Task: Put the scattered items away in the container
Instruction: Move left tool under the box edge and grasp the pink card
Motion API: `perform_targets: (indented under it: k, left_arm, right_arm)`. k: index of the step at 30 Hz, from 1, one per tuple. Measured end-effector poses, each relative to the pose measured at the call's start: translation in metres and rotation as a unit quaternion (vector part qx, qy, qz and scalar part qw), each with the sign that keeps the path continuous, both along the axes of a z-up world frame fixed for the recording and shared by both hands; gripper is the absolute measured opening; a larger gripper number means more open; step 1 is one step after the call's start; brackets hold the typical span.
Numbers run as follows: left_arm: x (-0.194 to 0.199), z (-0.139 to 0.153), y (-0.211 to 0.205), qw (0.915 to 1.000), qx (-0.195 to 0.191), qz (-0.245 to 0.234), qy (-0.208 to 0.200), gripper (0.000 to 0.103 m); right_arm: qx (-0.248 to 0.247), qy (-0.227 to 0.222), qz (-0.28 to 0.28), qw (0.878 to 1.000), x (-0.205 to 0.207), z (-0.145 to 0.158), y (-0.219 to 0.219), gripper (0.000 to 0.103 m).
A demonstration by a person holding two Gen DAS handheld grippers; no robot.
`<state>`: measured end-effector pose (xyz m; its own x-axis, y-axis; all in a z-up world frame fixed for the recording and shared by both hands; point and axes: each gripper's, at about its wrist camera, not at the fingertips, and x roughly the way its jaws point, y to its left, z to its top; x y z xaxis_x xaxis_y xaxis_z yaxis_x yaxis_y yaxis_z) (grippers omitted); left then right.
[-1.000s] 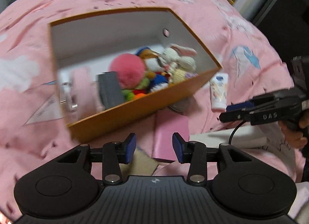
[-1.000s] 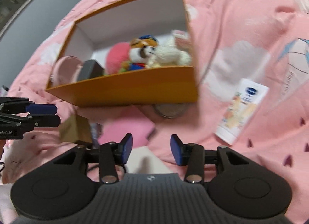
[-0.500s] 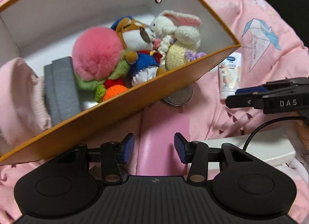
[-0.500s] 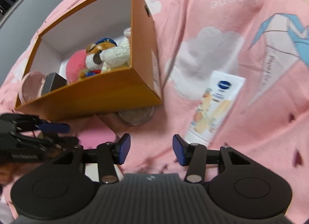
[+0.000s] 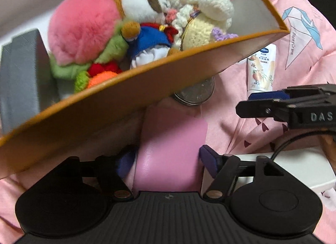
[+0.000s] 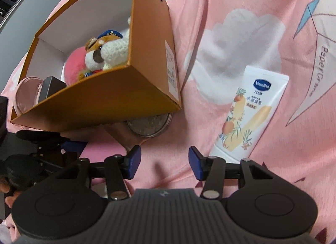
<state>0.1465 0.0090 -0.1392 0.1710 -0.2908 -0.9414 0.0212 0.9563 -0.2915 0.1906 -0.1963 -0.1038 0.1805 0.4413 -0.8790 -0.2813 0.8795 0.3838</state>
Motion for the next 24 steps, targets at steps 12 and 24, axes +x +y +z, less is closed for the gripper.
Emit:
perform_targets:
  k: [12, 24]
  left_arm:
    - [-0.003, 0.018, 0.005, 0.9993, -0.017, 0.023, -0.024, 0.039]
    - [-0.009, 0.034, -0.014, 0.9986, -0.013, -0.022, -0.046, 0.026]
  right_arm:
    - [0.045, 0.029, -0.043, 0.998, 0.021, -0.018, -0.006, 0.054]
    - [0.060, 0.048, -0.004, 0.997, 0.048, -0.031, 0.005, 0.053]
